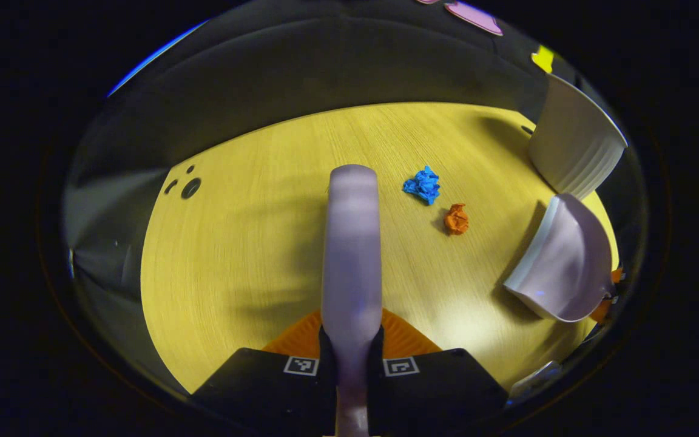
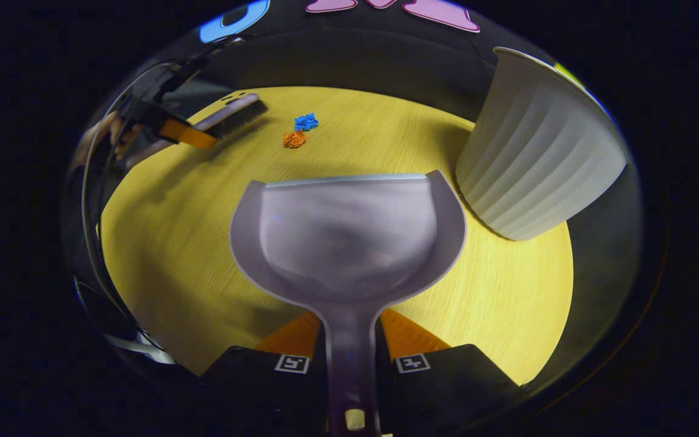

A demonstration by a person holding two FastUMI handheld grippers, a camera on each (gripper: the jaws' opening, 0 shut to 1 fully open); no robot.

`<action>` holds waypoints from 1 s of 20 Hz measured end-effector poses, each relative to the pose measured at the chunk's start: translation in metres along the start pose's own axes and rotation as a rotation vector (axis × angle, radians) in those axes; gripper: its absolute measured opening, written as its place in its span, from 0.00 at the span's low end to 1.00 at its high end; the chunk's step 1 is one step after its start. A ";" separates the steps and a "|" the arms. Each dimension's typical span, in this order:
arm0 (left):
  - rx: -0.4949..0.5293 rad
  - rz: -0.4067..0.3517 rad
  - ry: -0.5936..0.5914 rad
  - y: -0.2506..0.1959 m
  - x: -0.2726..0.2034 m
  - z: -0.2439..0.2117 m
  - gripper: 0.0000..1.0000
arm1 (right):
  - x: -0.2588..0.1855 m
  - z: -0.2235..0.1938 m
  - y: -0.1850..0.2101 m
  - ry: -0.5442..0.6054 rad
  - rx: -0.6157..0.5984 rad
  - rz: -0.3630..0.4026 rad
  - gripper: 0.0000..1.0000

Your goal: Pick up the small broom and dustpan from the desktop, sweep the trash into the dustpan with the broom, and then empty the trash into the garbage bin.

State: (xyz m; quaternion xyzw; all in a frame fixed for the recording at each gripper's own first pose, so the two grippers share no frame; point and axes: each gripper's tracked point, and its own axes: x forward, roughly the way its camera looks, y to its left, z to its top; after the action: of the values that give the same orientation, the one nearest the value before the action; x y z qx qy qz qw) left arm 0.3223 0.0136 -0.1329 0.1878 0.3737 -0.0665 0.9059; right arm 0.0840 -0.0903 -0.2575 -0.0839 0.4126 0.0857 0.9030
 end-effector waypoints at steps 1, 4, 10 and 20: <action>0.034 0.003 0.014 0.001 0.011 0.006 0.24 | -0.002 -0.001 -0.001 0.006 -0.015 0.012 0.36; 0.174 0.015 0.031 0.006 0.036 0.032 0.24 | -0.001 -0.006 -0.001 0.025 -0.056 0.040 0.36; 0.465 -0.087 0.019 -0.023 0.058 0.074 0.24 | 0.004 -0.011 0.004 0.052 -0.082 0.090 0.36; 0.617 -0.434 0.112 -0.147 0.020 0.021 0.25 | 0.000 -0.009 0.005 0.043 -0.118 0.098 0.36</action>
State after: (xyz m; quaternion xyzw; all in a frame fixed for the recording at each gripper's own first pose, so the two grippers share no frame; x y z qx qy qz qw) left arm 0.3121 -0.1298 -0.1763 0.3713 0.4163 -0.3557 0.7498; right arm 0.0764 -0.0871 -0.2642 -0.1184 0.4296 0.1521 0.8822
